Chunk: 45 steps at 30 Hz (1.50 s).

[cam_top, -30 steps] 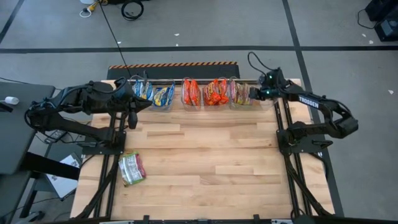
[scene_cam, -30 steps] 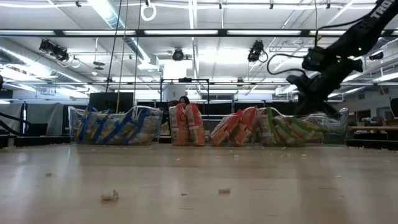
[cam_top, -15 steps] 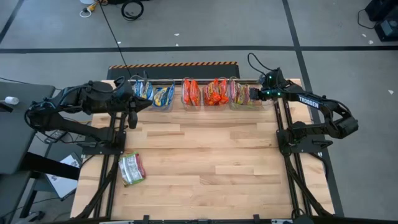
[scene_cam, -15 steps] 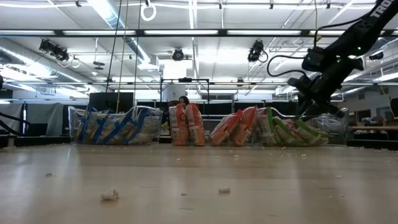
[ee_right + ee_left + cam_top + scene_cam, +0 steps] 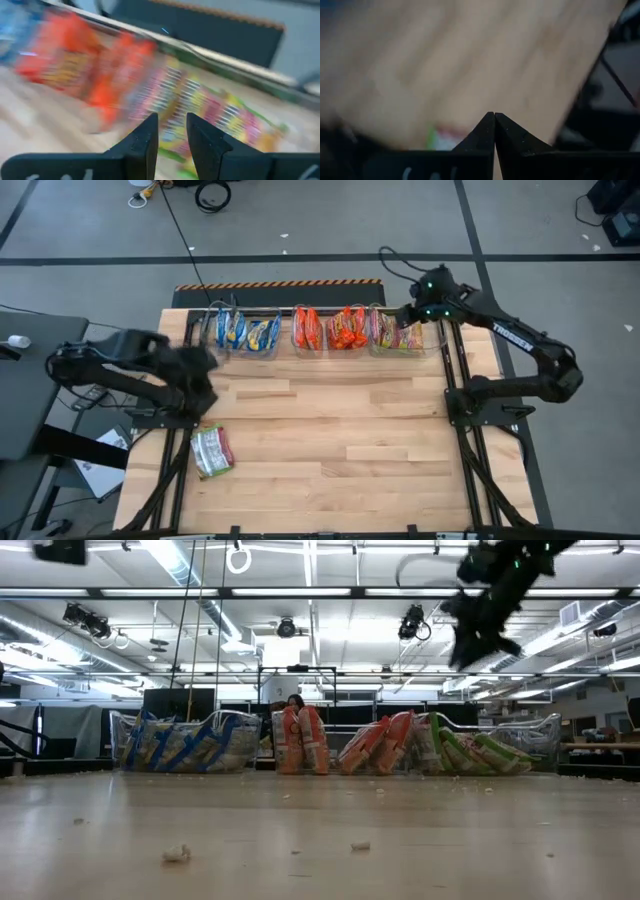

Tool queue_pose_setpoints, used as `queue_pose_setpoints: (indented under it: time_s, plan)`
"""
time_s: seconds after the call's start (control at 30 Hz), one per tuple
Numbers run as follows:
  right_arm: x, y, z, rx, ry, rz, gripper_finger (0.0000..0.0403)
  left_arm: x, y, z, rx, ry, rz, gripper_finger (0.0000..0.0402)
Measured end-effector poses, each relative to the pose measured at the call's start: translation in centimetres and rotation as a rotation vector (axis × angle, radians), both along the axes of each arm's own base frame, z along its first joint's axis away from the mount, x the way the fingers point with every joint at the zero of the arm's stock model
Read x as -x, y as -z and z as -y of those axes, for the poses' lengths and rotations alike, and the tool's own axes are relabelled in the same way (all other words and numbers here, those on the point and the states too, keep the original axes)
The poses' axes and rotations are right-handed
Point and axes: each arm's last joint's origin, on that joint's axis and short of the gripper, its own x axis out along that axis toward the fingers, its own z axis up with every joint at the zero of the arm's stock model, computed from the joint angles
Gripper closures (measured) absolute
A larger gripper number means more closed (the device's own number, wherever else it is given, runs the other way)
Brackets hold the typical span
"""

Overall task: Sort Maruchan noodles
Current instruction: Put the green noodle pack into the right transparent bin

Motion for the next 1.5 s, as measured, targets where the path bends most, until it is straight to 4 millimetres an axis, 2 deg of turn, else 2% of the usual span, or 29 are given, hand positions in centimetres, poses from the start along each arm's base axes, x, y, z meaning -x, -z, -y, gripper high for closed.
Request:
queue_pose_setpoints:
  time_s: [0.1, 0.17, 0.33, 0.5, 0.67, 0.83, 1.03, 1.1, 1.17, 1.27, 1.37, 1.5]
  plan:
    - [-2.2, -2.7, -2.4, 0.086, -0.059, 0.043, 0.0295, -0.3, 3.1, 1.7, 0.179, 0.022, -0.150, 0.0386]
    - [-3.5, -4.2, -4.3, 0.134, -0.093, 0.067, 0.0295, -0.5, 5.3, 2.9, 0.241, 0.045, -0.238, 0.0386]
    - [-6.0, -6.4, -8.5, 0.185, -0.182, 0.131, 0.0295, -1.0, 10.3, 5.9, 0.356, 0.092, -0.404, 0.0390]
    - [-7.3, -6.4, -11.1, 0.194, -0.245, 0.139, 0.0295, -2.0, 13.4, 9.4, 0.305, 0.213, -0.596, 0.0396]
    - [-7.9, -6.4, -13.0, 0.202, -0.337, 0.151, 0.0297, -2.2, 16.6, 11.8, 0.193, 0.282, -0.870, 0.0396]
    - [-8.2, -6.6, -14.3, 0.266, -0.463, 0.136, 0.0300, -3.2, 19.6, 13.0, 0.106, 0.303, -0.997, 0.0397]
    - [-8.4, -6.6, -16.1, 0.281, -0.628, 0.137, 0.0300, -4.3, 22.2, 13.4, 0.030, 0.290, -1.048, 0.0398]
    - [-8.4, -6.6, -16.7, 0.270, -0.669, 0.146, 0.0300, -4.7, 22.8, 13.3, 0.010, 0.304, -1.034, 0.0397]
    - [-8.4, -6.6, -17.3, 0.268, -0.701, 0.148, 0.0300, -5.6, 23.0, 12.9, 0.006, 0.390, -0.976, 0.0396]
    - [-9.0, -6.1, -17.9, 0.300, -0.765, 0.111, 0.0300, -8.8, 22.1, 11.3, -0.045, 0.479, -0.809, 0.0396]
    - [-10.2, -5.0, -18.3, 0.344, -0.821, 0.037, 0.0300, -13.0, 19.5, 9.1, -0.193, 0.485, -0.601, 0.0395]
    - [-12.8, -2.5, -18.7, 0.398, -0.913, -0.107, 0.0300, -18.4, 14.0, 6.7, -0.374, 0.400, -0.288, 0.0395]
